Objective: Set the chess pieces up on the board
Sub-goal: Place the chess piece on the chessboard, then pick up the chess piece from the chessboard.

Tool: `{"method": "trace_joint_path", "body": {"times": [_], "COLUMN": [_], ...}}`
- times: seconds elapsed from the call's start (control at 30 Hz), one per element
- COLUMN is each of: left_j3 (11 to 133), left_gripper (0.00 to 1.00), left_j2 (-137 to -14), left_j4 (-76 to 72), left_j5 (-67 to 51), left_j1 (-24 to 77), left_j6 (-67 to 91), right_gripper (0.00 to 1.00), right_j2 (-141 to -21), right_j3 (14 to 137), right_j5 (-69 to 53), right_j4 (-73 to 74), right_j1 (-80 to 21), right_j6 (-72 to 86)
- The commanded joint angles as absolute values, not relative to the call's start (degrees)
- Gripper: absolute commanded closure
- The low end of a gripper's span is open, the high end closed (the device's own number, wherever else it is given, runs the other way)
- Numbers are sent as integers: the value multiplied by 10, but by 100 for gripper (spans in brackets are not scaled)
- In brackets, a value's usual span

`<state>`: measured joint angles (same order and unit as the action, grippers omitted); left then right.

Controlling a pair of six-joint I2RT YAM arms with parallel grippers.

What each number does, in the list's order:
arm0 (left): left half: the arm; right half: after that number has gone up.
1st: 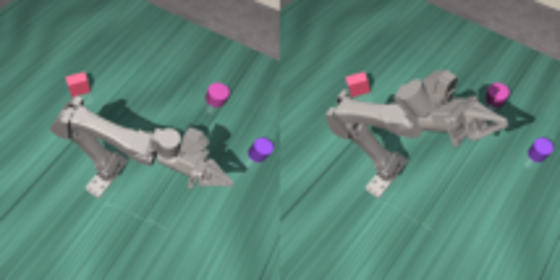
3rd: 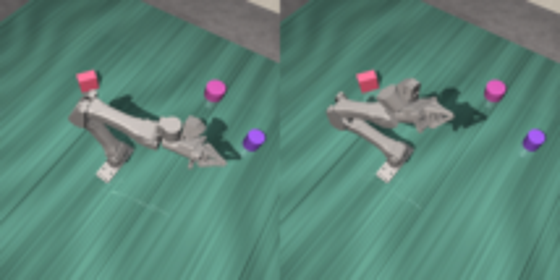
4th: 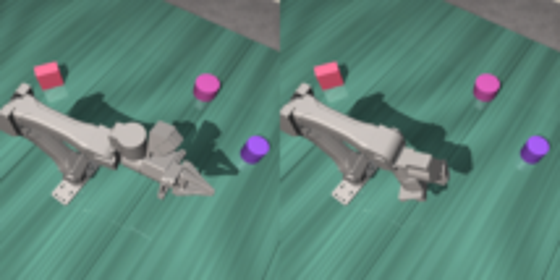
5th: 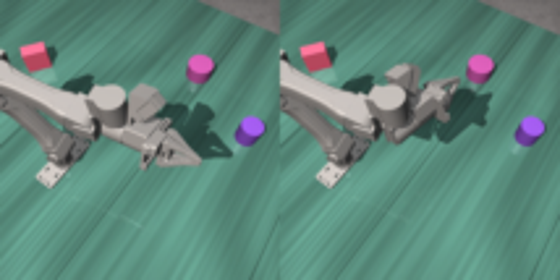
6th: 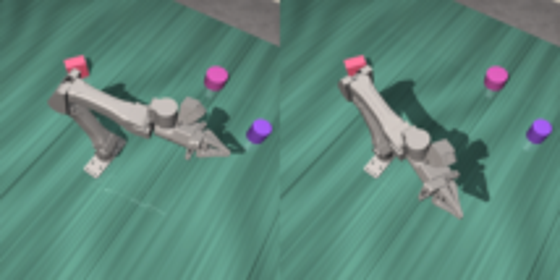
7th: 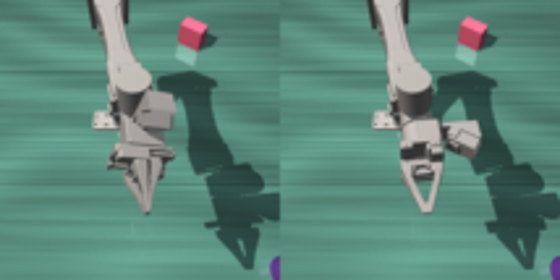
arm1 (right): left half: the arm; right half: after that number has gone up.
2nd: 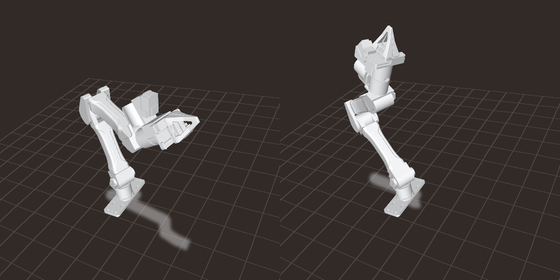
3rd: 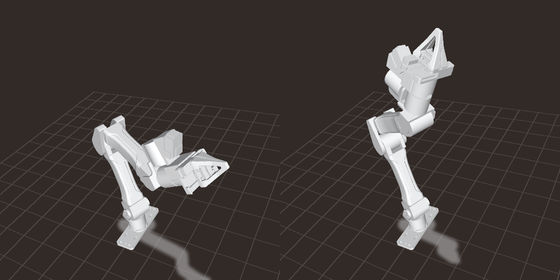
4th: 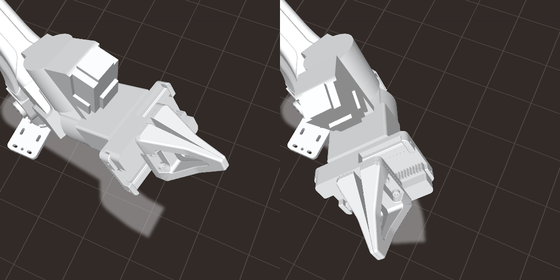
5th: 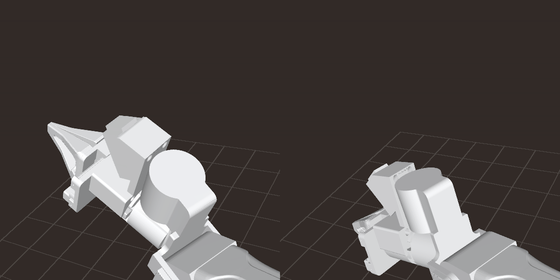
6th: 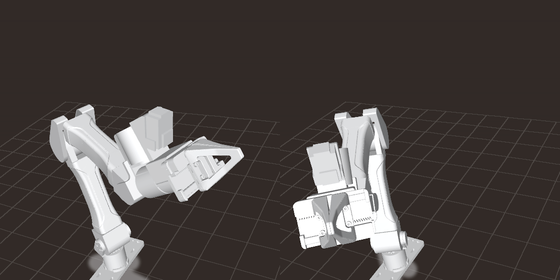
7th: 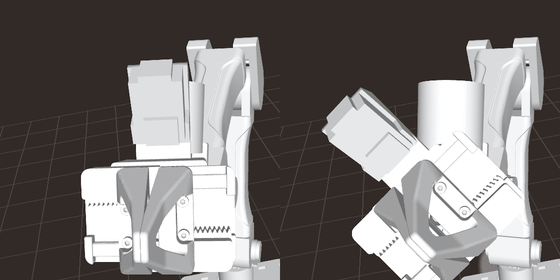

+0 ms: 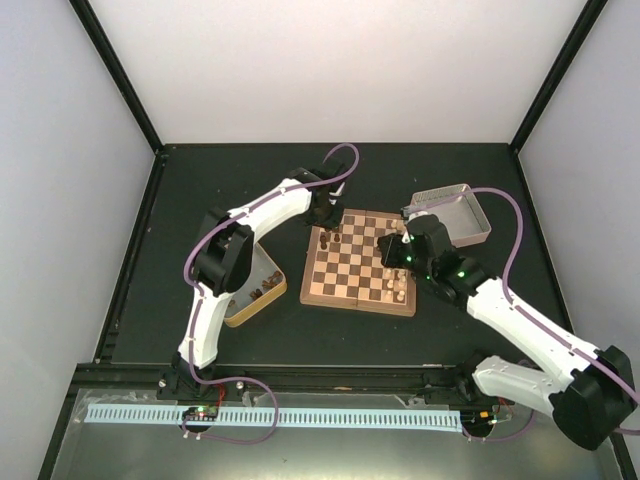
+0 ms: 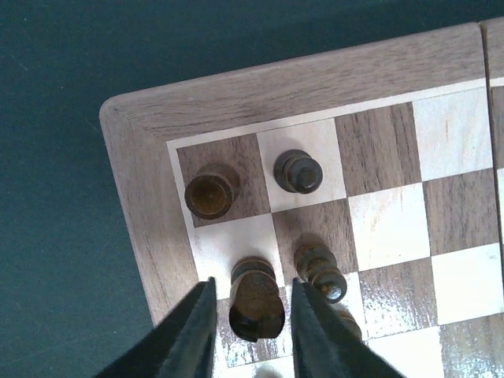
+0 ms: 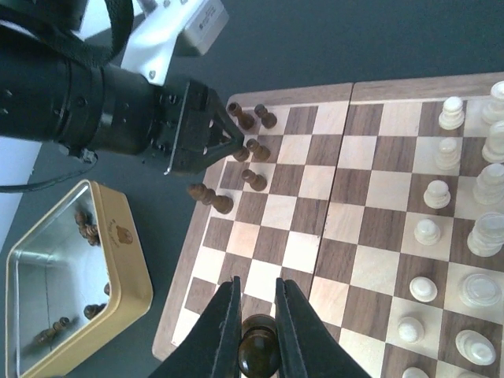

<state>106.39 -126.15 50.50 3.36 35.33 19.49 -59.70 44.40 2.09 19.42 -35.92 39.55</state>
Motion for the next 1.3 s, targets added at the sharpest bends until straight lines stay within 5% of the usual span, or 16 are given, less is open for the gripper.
{"method": "trace_joint_path", "body": {"times": [0.0, 0.2, 0.73, 1.27], "left_j3": [1079, 1072, 875, 813], "left_gripper": [65, 51, 57, 57], "left_j2": [-1269, -1235, -1029, -952], "left_j4": [503, 504, 431, 429], "left_j5": [21, 0, -1, -8], "left_j1": [348, 341, 298, 288], "left_j6": [194, 205, 248, 236], "right_gripper": [91, 91, 88, 64], "right_j2": [-624, -679, -892, -952], "right_j3": [451, 463, 548, 628], "right_j5": [-3, -10, 99, 53], "right_j4": [178, 180, 221, 322], "right_j1": [-358, -366, -484, -485], "right_j6": [360, 306, 187, 183]}}
